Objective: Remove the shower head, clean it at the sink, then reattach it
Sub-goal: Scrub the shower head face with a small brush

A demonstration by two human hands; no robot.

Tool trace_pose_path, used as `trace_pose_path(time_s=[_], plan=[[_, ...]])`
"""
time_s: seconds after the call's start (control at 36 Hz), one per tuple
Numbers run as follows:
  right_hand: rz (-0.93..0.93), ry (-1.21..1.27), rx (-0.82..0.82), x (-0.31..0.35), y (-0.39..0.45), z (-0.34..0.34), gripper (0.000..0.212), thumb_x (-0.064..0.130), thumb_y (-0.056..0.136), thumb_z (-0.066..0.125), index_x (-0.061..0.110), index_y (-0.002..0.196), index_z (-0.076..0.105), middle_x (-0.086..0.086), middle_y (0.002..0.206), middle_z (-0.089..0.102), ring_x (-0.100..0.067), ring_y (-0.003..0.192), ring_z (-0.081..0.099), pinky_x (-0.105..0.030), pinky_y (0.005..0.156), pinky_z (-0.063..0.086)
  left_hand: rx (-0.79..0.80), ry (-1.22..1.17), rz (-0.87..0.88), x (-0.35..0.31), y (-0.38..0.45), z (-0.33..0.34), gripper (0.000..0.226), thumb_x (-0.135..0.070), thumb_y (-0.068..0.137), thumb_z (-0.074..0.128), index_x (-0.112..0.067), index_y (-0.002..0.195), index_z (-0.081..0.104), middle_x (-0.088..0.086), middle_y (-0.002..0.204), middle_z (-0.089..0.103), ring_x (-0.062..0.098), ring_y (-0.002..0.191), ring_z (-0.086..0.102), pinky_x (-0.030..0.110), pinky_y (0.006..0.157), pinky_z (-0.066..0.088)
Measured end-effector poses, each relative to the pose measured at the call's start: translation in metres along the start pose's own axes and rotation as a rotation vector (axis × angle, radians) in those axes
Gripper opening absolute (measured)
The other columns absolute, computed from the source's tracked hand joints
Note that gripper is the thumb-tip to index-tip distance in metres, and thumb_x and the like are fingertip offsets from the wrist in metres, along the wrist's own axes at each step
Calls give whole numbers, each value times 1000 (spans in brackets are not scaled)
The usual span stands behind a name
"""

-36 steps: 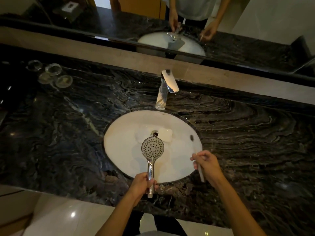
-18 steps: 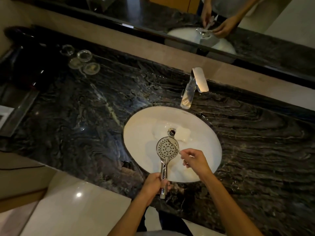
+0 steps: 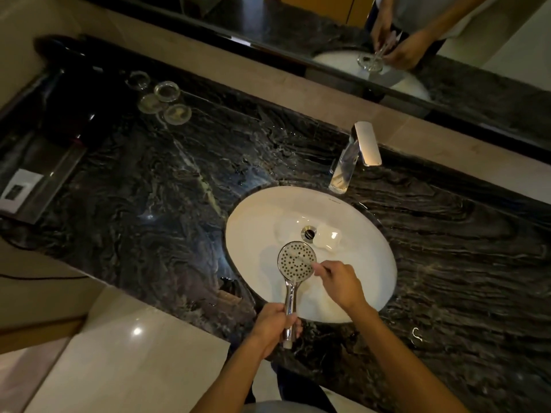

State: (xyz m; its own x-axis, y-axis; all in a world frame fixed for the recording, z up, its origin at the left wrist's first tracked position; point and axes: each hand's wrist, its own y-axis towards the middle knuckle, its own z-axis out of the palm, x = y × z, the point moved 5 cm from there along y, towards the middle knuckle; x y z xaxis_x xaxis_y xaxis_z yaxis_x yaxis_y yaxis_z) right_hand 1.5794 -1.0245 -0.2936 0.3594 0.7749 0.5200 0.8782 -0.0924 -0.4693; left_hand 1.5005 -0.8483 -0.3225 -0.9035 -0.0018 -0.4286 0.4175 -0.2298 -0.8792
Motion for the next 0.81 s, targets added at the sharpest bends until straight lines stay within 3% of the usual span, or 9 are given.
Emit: trace_pose_path(time_s=[0.11,0.33,0.58,0.81], plan=[[30,-4,-65,7,18,-22,47,50,100,50,13,84,73,-4,79,72,-23,77,65,-41,69,56,-7,3,5,1,-1,1,13,7,93,51,3,84,58,14,67,64,22,57,64,32,55,55],[-66,-150,137,15,-5,13,45,53,99,48,16,84,69,-1,80,68,-21,74,63,-35,65,49,-26,-47,-6,0,-1,-1,14,8,94,52,4,81,56,16,68,64,25,60,63,33,57,54],[36,-158,-49,19,23,-21,49,55,100,45,17,84,71,-2,80,70,-23,76,64,-37,68,53,-18,-66,-5,-2,-3,0,14,9,94,49,4,83,56,20,74,61,26,64,61,34,59,53],[-50,-155,111,10,-8,18,45,54,99,48,21,70,60,-1,72,66,-20,69,62,-31,59,43,-35,-68,-46,1,2,-1,17,8,92,50,4,79,60,17,66,64,26,60,64,36,60,54]])
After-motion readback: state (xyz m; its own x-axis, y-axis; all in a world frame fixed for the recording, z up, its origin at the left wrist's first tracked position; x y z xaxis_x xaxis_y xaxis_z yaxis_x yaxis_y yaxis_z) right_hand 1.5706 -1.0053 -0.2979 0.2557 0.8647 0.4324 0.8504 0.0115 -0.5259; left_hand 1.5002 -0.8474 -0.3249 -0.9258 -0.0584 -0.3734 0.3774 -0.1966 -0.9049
